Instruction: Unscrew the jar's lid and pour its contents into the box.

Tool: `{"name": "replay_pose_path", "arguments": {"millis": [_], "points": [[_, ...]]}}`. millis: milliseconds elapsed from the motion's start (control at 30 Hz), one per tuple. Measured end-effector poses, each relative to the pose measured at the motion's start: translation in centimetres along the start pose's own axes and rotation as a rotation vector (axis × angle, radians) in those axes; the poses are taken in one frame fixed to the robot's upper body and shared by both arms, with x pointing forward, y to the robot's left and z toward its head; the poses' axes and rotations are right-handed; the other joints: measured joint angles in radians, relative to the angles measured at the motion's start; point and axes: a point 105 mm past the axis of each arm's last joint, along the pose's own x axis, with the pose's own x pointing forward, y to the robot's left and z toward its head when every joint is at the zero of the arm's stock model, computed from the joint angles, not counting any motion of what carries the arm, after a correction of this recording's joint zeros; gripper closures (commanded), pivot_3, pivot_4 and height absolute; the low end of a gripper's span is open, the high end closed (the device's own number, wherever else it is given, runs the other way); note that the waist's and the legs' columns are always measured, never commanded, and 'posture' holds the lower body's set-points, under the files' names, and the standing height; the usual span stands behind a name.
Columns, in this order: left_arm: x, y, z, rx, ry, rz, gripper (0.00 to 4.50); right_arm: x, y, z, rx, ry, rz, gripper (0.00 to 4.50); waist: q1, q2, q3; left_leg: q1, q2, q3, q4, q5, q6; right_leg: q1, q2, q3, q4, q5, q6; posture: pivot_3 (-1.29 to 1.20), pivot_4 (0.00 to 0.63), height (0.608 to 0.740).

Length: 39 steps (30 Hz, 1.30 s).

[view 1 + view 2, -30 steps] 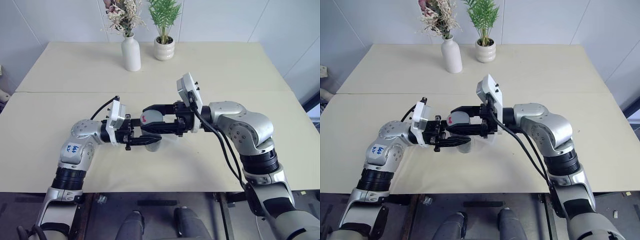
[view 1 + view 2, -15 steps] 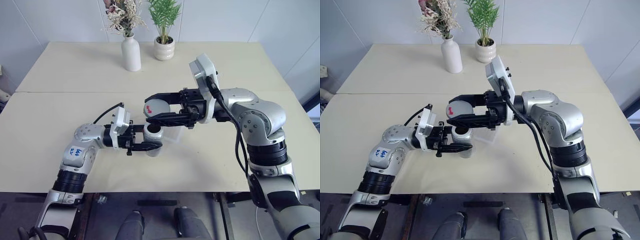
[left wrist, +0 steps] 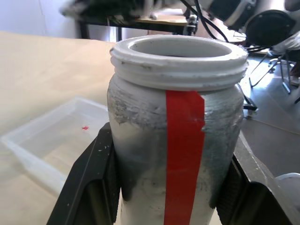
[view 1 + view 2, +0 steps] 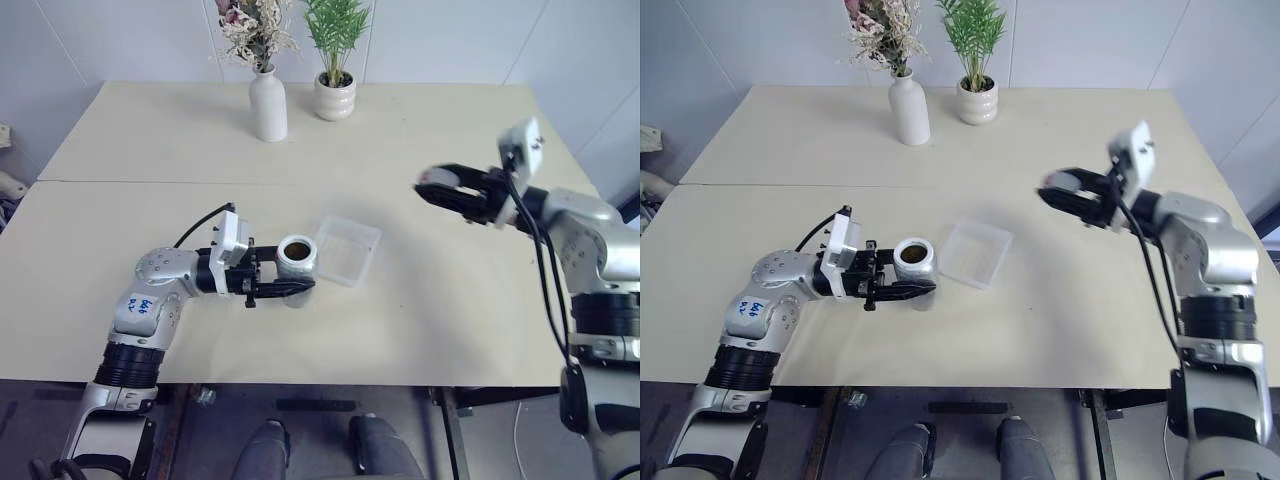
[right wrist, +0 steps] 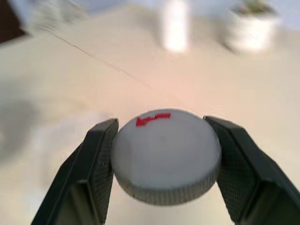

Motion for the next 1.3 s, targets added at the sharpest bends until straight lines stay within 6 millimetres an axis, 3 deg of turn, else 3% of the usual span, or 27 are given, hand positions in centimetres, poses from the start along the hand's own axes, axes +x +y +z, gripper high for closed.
{"name": "replay_pose_path", "arguments": {"millis": [167,267,533,667,733,867,1033,1167,1300], "points": [[0.1,0.3,0.3,0.008,-0.003,0.010,2.37,-2.6,-4.2,-5.6,-0.016,0.091,-0.269,1.91,-0.006,0.000,0.000,0.002,-0.001,0.000,0.000,0.000,0.000,0.001,0.002,0.000,0.003,0.000,0.000,0.00,0.150,0.740],[0.2,0.4,0.5,0.015,-0.005,0.013,2.37,-3.8,-5.2,-9.5,-0.008,0.158,-0.373,1.91,-0.012,0.000,0.000,0.003,-0.001,0.003,0.001,0.001,0.000,0.001,0.002,0.003,0.003,0.001,0.001,0.00,0.150,0.740],[0.2,0.5,0.5,0.016,-0.007,0.013,2.37,-3.7,-4.8,-10.5,-0.016,0.118,-0.391,1.91,-0.024,0.000,0.000,0.012,-0.001,0.004,0.000,0.002,0.000,0.010,0.003,0.005,0.003,0.002,0.002,0.00,0.150,0.740],[0.2,0.5,0.5,0.016,-0.007,0.014,2.37,-3.3,-3.9,-10.5,0.035,0.093,-0.341,0.61,-0.025,0.000,0.000,0.013,0.000,0.004,0.000,0.003,0.000,0.010,0.004,0.005,0.003,0.003,0.002,0.00,0.150,0.740],[0.2,0.5,0.5,0.016,-0.008,0.015,2.37,-3.2,-3.4,-10.2,0.047,0.080,-0.313,0.04,-0.024,0.000,0.000,0.013,0.000,0.003,0.000,0.003,0.000,0.010,0.003,0.005,0.003,0.003,0.002,0.00,0.150,0.740],[0.0,0.7,0.7,0.026,-0.013,0.027,2.37,-3.3,-2.8,-8.5,0.060,0.020,-0.266,0.04,-0.024,0.000,0.000,0.012,0.001,0.003,0.000,0.003,0.000,0.010,0.003,0.005,0.002,0.003,0.002,0.00,0.150,0.740],[-0.7,1.6,0.9,0.043,-0.020,0.079,2.37,-3.6,-1.0,-4.3,-0.019,-0.027,-0.129,0.04,-0.022,0.001,0.001,0.012,0.001,0.003,0.000,0.003,0.000,0.010,0.003,0.005,0.002,0.003,0.002,0.00,0.150,0.740],[-1.2,2.8,2.1,0.111,0.000,0.116,2.37,-3.3,3.2,-0.1,-0.106,-0.018,0.119,0.04,-0.023,0.002,0.001,0.012,0.001,0.003,0.000,0.003,0.000,0.009,0.003,0.005,0.002,0.003,0.002,0.00,0.150,0.740],[-1.8,4.7,2.6,0.174,0.034,0.189,2.37,-2.3,7.8,2.9,-0.216,0.010,0.366,0.04,-0.021,0.002,0.001,0.011,0.000,0.002,0.000,0.003,0.000,0.009,0.003,0.004,0.001,0.003,0.002,0.00,0.150,0.740]]}}
